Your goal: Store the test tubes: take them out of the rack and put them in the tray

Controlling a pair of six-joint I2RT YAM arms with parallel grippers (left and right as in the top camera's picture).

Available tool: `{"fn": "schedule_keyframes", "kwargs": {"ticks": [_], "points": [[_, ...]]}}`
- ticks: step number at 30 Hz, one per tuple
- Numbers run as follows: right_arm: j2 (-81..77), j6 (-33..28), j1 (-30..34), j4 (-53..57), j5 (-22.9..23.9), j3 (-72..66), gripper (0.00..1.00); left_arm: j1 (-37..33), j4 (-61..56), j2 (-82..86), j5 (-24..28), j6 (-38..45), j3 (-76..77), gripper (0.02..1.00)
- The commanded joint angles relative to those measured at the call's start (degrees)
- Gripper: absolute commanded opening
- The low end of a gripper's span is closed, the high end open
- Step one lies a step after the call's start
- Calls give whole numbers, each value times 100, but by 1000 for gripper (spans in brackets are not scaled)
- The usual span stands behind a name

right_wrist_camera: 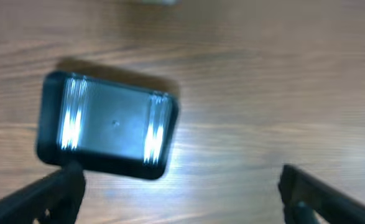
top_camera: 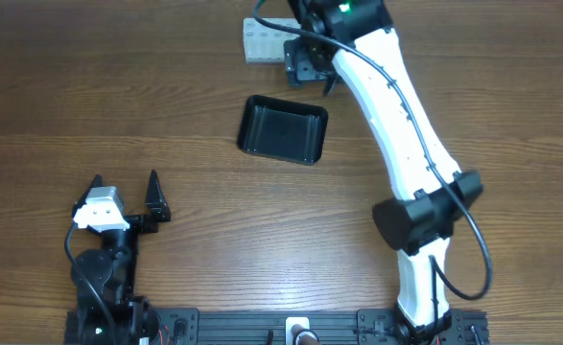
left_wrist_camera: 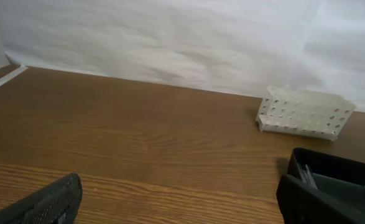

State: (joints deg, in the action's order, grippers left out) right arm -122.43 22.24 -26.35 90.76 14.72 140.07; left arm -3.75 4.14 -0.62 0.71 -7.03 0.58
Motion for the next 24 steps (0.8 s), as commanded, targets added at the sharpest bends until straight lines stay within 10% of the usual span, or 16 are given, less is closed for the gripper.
{"fn": "schedule_keyframes", "kwargs": {"ticks": [1,14,24], "points": [[680,-20,11,166,612,52,993,26,26,28,79,81,-24,996],[2367,151,372,643,1095,-472,991,26,26,28,79,79,-24,998],[4885,146,619,-778,1259,-3869,991,26,26,28,79,81,-24,998]]}}
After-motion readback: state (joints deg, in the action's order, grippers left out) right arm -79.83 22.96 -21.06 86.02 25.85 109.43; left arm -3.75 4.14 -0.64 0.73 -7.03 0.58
